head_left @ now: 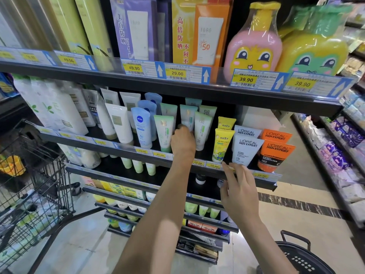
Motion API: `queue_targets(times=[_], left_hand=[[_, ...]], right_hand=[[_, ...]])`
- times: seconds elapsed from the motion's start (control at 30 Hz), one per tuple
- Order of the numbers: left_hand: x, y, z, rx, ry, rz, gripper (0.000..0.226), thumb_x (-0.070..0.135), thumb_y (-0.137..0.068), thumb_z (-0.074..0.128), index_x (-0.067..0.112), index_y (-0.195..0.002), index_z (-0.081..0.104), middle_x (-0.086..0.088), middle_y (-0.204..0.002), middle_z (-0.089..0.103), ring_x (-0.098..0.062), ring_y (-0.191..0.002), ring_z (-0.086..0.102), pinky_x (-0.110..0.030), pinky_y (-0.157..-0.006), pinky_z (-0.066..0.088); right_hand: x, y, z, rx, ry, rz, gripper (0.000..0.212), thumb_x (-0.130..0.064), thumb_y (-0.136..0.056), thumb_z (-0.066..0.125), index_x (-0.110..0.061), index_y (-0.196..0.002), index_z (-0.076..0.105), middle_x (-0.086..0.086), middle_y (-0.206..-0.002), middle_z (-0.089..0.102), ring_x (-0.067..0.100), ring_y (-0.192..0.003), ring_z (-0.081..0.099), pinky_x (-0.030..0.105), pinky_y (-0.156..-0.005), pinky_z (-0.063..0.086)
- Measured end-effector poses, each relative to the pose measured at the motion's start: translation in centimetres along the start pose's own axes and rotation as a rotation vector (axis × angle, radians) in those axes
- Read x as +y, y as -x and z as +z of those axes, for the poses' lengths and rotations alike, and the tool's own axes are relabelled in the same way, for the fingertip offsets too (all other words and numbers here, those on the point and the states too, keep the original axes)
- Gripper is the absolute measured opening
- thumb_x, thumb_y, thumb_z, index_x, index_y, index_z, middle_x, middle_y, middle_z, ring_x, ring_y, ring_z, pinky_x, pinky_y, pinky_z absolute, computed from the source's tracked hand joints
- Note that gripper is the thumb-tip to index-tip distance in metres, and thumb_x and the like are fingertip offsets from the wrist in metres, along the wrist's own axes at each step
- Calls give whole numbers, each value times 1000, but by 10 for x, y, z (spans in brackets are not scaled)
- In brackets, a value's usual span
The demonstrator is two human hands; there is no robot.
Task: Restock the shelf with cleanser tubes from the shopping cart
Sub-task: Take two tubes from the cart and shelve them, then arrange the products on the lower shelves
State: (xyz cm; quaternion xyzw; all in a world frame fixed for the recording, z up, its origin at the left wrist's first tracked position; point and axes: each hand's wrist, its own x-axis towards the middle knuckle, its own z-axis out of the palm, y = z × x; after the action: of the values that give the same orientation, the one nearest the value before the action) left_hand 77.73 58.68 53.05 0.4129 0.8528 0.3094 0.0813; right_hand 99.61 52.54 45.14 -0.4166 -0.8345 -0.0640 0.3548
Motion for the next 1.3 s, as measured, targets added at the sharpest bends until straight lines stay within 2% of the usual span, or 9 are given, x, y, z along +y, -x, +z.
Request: queue_targets(times=[0.37,0.53,0.67,0.8,0.9,1.0,1.1,1.2,1.3], left_hand=[[-1,5,-5,-46,-57,-1,25,14,-104,51,-4,-122,55,-23,-123,65,-41,-115,64,-44,-89,51],[-7,23,-12,-50,-92,41,20,10,-102,55,-1,-119,54,-23,-119,66,-42,-110,66,-46,-83,52],[-18,47,-20,-71,-130,174,28,25,-104,57,2,-120,53,-20,-112,68,-42,-105,66,-47,-79,52],[-40,78,-34,-73,-106,331,43,35,-106,54,4,-136,54,-16,-123,65,-34,-117,60,-45,-91,51],[-65,102,-43,-21,-84,413,45,36,-105,56,4,-137,59,-14,-128,66,-34,-126,57,-46,-101,52],[-103,121,-57,44,-91,455,44,40,-103,55,6,-131,62,-10,-118,68,-30,-113,63,-43,-93,55],[-148,141,-76,15,-145,386,53,51,-103,39,13,-133,60,-3,-119,67,-25,-111,62,-41,-91,53],[-204,160,-100,-77,-221,235,63,60,-102,27,21,-145,52,0,-142,57,-25,-134,51,-47,-110,43],[-266,178,-129,-117,-241,84,59,60,-105,29,27,-152,42,1,-156,45,-25,-147,38,-49,-119,33]], right_hand=[[-3,-1,-2,0,0,20,52,-4,-86,67,-4,-138,62,16,-125,61,37,-116,56,49,-101,50],[-4,-1,-2,-27,-11,52,49,-10,-90,67,-5,-138,62,16,-127,60,38,-119,55,47,-102,47],[-4,-3,-4,-62,-51,78,46,-18,-93,69,-5,-137,63,16,-128,60,40,-122,55,50,-104,48],[-11,-4,-9,-91,-67,99,45,-25,-96,66,-4,-136,64,17,-129,60,39,-124,53,50,-104,48],[-21,-4,-16,-100,-94,99,43,-26,-97,64,-1,-131,66,17,-128,60,37,-126,52,54,-104,50],[-44,0,-18,-124,-116,43,40,-22,-94,71,-1,-128,68,14,-130,59,36,-126,56,53,-104,51],[-79,6,-13,-215,-187,33,42,-27,-95,69,-6,-131,67,11,-136,58,33,-130,54,50,-107,50],[-128,11,-6,-339,-240,37,45,-38,-99,56,-15,-137,65,4,-144,53,26,-138,47,44,-112,44],[-187,14,4,-470,-277,2,46,-40,-102,56,-23,-145,58,-3,-153,46,18,-145,37,39,-118,37]])
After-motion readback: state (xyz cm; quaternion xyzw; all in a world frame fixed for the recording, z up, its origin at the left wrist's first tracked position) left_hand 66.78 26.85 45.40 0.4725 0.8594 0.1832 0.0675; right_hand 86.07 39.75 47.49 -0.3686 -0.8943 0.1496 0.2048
